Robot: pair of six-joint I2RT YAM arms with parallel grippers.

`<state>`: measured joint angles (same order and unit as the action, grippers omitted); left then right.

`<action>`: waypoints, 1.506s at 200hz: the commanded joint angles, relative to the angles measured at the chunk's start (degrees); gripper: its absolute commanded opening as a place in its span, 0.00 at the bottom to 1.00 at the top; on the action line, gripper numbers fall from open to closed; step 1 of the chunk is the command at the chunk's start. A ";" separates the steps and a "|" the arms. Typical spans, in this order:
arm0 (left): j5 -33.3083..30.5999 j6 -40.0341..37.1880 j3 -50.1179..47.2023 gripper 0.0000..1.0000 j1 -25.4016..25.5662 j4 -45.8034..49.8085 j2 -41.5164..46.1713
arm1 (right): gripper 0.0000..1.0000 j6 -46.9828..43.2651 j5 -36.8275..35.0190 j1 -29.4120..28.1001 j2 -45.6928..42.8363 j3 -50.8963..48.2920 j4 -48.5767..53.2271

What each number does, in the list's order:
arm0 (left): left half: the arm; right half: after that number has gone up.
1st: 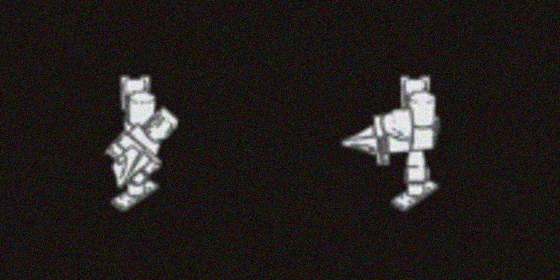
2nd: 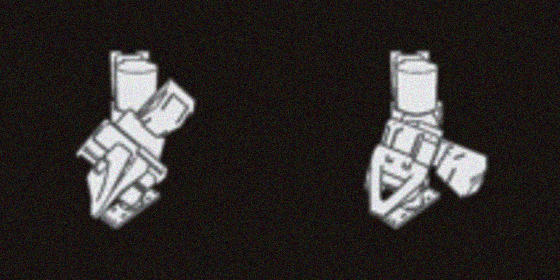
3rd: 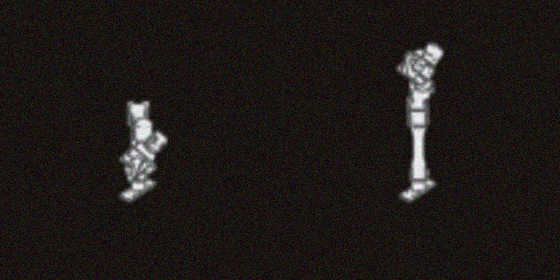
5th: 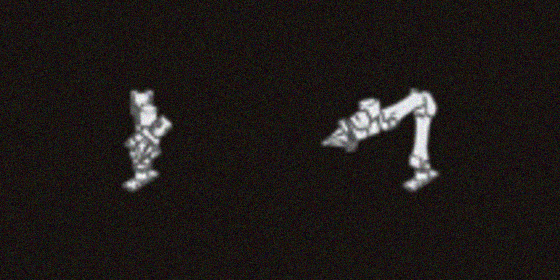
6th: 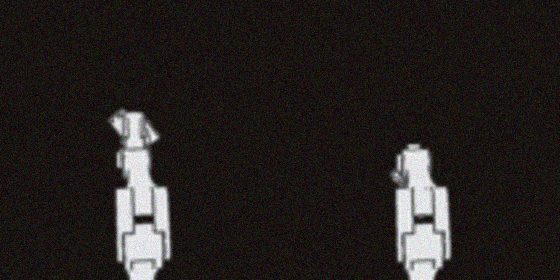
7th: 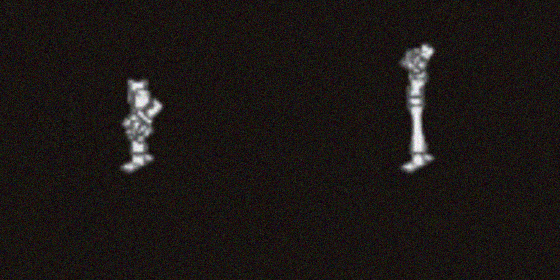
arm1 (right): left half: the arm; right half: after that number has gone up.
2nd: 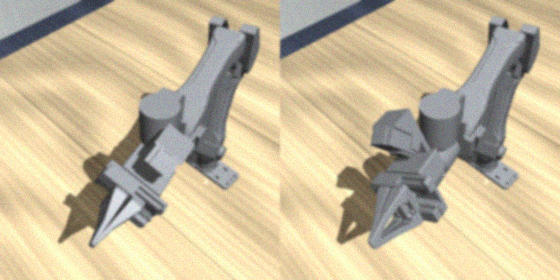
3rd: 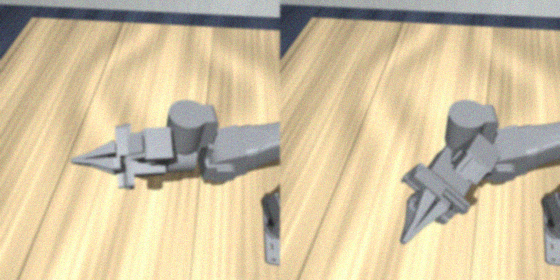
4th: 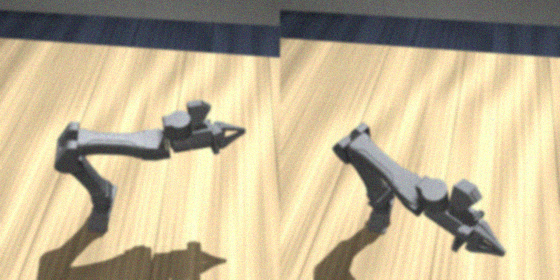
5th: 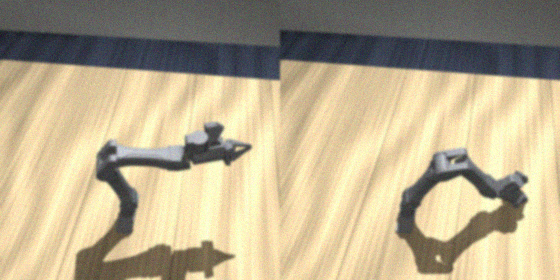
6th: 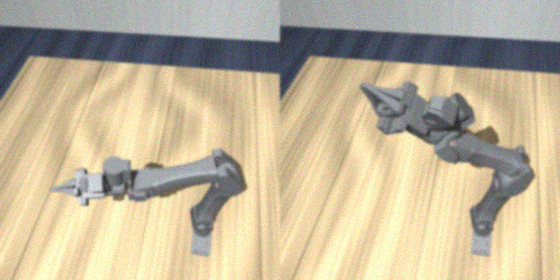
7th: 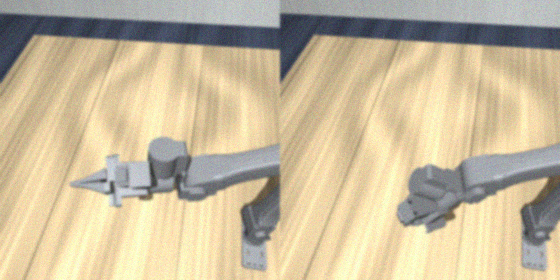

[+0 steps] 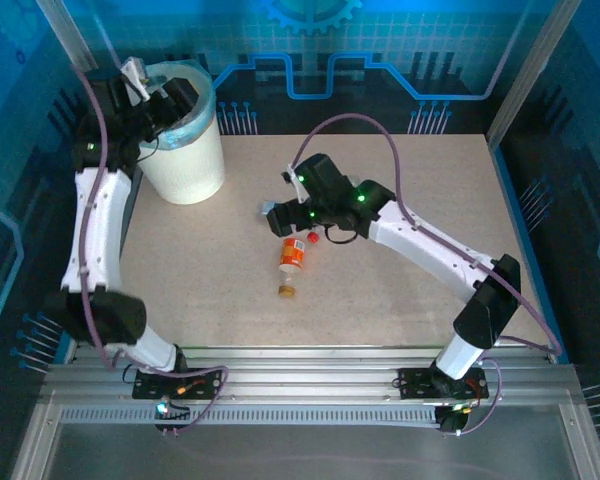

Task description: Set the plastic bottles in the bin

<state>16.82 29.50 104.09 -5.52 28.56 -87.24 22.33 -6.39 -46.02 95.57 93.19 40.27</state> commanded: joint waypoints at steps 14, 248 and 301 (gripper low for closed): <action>-7.50 -7.20 -12.80 0.78 5.27 -4.94 14.00 | 0.93 3.99 -1.42 -1.11 0.75 -6.70 -1.94; -14.87 -19.82 -56.63 0.84 18.16 -3.98 41.54 | 0.83 15.73 -2.93 -3.75 19.57 -11.35 -8.30; -15.64 -18.97 -56.31 0.86 18.17 -4.21 41.32 | 0.65 15.06 0.23 -2.54 17.31 -14.85 -11.24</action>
<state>2.28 10.39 47.92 12.25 23.75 -46.22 37.36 -7.27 -49.43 114.10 81.03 30.85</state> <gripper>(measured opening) 0.850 0.673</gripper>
